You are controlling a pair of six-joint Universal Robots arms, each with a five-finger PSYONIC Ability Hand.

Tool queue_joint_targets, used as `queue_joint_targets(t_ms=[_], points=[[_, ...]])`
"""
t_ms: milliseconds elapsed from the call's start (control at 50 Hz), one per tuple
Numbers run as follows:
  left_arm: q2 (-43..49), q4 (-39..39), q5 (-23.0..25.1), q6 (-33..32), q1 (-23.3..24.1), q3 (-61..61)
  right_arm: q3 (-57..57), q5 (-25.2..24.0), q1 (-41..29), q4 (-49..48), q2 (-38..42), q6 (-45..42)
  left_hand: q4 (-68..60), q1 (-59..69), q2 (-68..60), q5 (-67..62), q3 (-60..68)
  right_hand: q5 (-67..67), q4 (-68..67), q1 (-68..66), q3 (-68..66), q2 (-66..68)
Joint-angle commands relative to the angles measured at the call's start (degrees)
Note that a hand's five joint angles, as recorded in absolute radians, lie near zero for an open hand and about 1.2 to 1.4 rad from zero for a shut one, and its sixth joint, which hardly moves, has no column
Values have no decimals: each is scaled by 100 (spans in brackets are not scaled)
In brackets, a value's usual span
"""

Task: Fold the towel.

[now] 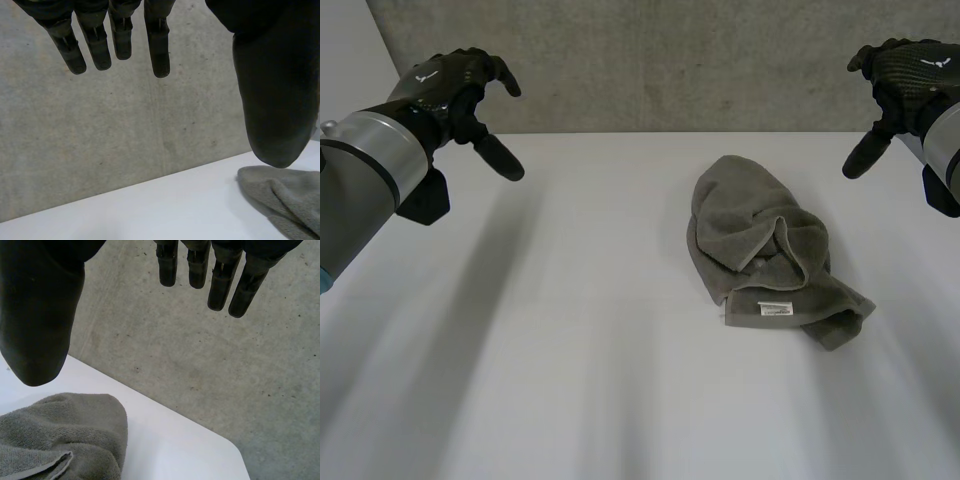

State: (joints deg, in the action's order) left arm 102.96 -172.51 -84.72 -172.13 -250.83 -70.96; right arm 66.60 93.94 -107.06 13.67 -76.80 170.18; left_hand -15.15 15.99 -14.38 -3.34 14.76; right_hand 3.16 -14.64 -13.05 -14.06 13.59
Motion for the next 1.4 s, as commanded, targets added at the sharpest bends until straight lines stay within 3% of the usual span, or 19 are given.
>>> queue_joint_targets(t_ms=[20, 520, 680, 720, 740, 880, 920, 960, 980, 1000, 1020, 1060, 1200, 1240, 1400], points=[[14, -19, -203, -22, -1, 21, -7, 10, 45, 4, -10, 7, 325, -409, 249, 145, -286, -316, 464, 305, 406, -359], [57, -107, -141, -5, 8, -181, 107, -78, 45, -93, 166, -99, 376, -459, 299, 195, -337, -316, 464, 305, 406, -359], [101, -274, -141, -5, 8, -181, -367, -394, -25, -40, 1484, -635, 376, -459, 299, 195, -337, -316, 464, 305, 406, -359], [154, -370, -141, -5, 8, -199, -857, -412, -77, -40, 2323, -644, 376, -459, 299, 195, -337, -316, 464, 305, 406, -359], [154, -371, -141, -5, 8, -199, -859, -412, -78, -40, 2328, -644, 376, -459, 299, 195, -337, -316, 464, 305, 406, -359], [312, -397, -150, -13, 8, -208, -2447, 35, -332, -5, 4144, -284, 376, -459, 299, 195, -337, -316, 464, 305, 406, -359], [338, -406, -158, -13, 8, -208, -2731, 212, -359, 30, 4446, -292, 376, -459, 299, 195, -337, 146, 1, -158, -57, 103], [348, -406, -159, -13, 8, -208, -3099, 397, -385, 144, 4788, -301, 376, -459, 299, 195, -337, 2102, -1954, -2113, -2012, 2059], [374, -432, -159, -13, 0, -208, -3101, 397, -385, 145, 4789, -301, 376, -459, 299, 195, -337, 2114, -1967, -2126, -2025, 2071], [383, -458, -159, -13, -1, -208, -3196, 380, -438, 188, 4841, -292, 376, -459, 299, 195, -337, 3746, -3599, -3758, -3657, 3703], [383, -458, -159, -13, -1, -208, -3197, 379, -438, 189, 4842, -292, 376, -459, 299, 195, -337, 3763, -3615, -3774, -3673, 3720], [391, -485, -167, -13, 8, -216, -3215, 231, -569, 206, 4798, -266, 376, -459, 299, 195, -337, 6669, -6521, -6680, -6579, 6626], [400, -520, -176, -22, -1, -216, -2389, -543, -1150, 162, 3708, 191, 376, -459, 299, 195, -337, 6684, -6536, -6695, -6594, 6641], [391, -520, -167, -22, -1, -216, -1706, -981, -1508, -39, 3008, 384, 376, -459, 299, 195, -337, 6684, -6536, -6695, -6594, 6641], [321, -511, -141, -22, 17, -234, -939, -1317, -2748, -1059, 2538, 578, 376, -459, 299, 195, -337, 6684, -6536, -6695, -6594, 6641]])
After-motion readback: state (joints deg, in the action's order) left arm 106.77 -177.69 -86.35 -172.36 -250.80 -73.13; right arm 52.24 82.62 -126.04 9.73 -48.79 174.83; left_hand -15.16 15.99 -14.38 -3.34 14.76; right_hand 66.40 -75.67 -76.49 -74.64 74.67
